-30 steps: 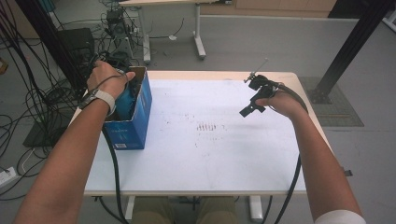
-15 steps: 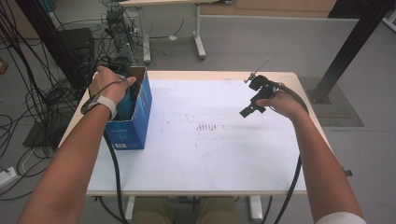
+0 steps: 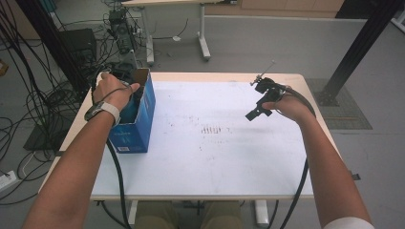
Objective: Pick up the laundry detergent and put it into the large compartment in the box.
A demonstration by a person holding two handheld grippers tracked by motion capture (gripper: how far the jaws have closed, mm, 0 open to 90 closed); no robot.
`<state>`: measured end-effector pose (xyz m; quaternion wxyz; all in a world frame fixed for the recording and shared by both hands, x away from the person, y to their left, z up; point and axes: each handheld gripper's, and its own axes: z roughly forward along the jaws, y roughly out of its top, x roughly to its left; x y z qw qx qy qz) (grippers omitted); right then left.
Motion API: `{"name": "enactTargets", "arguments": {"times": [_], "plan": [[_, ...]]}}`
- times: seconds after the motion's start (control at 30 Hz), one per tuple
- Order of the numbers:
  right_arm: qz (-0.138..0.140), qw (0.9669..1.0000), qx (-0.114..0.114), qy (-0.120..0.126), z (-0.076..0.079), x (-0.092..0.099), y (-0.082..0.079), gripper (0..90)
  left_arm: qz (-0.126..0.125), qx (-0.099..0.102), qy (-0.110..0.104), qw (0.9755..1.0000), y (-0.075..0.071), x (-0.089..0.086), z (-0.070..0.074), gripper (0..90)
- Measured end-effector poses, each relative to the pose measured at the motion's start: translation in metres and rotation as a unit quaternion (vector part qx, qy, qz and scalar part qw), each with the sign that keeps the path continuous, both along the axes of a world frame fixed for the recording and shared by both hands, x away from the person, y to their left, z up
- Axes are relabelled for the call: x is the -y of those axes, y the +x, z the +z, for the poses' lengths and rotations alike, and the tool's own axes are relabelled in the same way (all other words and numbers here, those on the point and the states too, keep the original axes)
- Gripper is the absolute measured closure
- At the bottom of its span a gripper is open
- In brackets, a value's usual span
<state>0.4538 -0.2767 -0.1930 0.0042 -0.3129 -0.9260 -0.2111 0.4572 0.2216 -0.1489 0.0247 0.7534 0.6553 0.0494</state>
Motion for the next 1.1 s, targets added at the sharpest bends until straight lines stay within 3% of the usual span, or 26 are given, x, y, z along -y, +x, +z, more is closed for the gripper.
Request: {"name": "enactTargets", "arguments": {"times": [1.1], "plan": [[0.0, 1.0, 0.002, -0.002, 0.0028, -0.0015, -0.0024, 11.3, 0.0, 0.004, -0.007, 1.0, -0.0036, -0.0067, -0.0044, 37.1]]}}
